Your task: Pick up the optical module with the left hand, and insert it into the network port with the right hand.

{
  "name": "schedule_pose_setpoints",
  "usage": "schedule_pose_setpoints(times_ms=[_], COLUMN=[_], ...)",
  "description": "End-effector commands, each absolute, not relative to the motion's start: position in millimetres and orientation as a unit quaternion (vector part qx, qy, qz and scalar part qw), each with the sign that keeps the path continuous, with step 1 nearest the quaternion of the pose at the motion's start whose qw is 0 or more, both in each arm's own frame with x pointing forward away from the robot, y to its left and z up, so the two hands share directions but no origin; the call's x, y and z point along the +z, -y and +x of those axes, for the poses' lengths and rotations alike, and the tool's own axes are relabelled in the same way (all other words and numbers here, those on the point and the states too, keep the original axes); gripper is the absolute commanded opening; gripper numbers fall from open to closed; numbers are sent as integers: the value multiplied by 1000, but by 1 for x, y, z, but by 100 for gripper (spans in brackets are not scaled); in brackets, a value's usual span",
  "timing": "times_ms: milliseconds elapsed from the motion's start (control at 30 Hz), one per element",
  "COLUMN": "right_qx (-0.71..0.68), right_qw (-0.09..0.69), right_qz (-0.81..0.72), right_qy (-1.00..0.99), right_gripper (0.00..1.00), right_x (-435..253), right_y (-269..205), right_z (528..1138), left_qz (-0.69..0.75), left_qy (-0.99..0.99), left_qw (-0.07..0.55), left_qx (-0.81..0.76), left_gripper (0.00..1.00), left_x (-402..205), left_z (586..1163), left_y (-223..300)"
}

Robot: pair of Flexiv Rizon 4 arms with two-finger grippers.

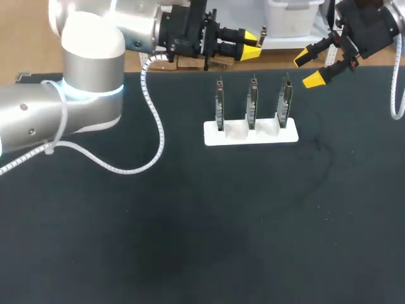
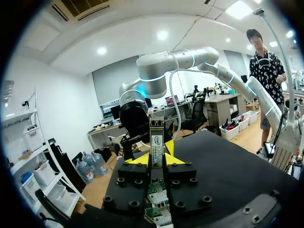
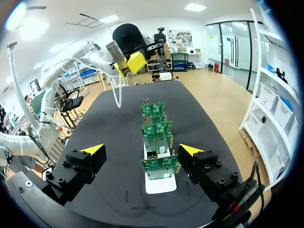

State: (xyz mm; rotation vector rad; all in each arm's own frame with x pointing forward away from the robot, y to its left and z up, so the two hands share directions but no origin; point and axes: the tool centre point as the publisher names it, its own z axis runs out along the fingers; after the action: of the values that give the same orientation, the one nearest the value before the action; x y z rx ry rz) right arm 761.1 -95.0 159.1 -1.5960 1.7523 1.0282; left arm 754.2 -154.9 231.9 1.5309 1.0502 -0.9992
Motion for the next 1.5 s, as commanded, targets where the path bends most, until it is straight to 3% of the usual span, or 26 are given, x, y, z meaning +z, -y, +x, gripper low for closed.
schedule_pose_setpoints(times_ms=[33, 933, 1500], right_qx=[381, 381, 381], right_qw=[276, 276, 276], right_qz=[-593, -593, -593], right_qy=[-653, -653, -653], right_gripper=[100, 100, 100], right_x=[160, 160, 160], right_y=[95, 95, 95], right_z=[760, 760, 760], left_qz=[637, 627, 603], left_qy=[-436, -429, -469], left_qw=[486, 480, 475], left_qx=[-409, -439, -436], left_gripper=[0, 0, 0], left_x=[239, 231, 225], left_z=[755, 746, 751], left_y=[162, 208, 196])
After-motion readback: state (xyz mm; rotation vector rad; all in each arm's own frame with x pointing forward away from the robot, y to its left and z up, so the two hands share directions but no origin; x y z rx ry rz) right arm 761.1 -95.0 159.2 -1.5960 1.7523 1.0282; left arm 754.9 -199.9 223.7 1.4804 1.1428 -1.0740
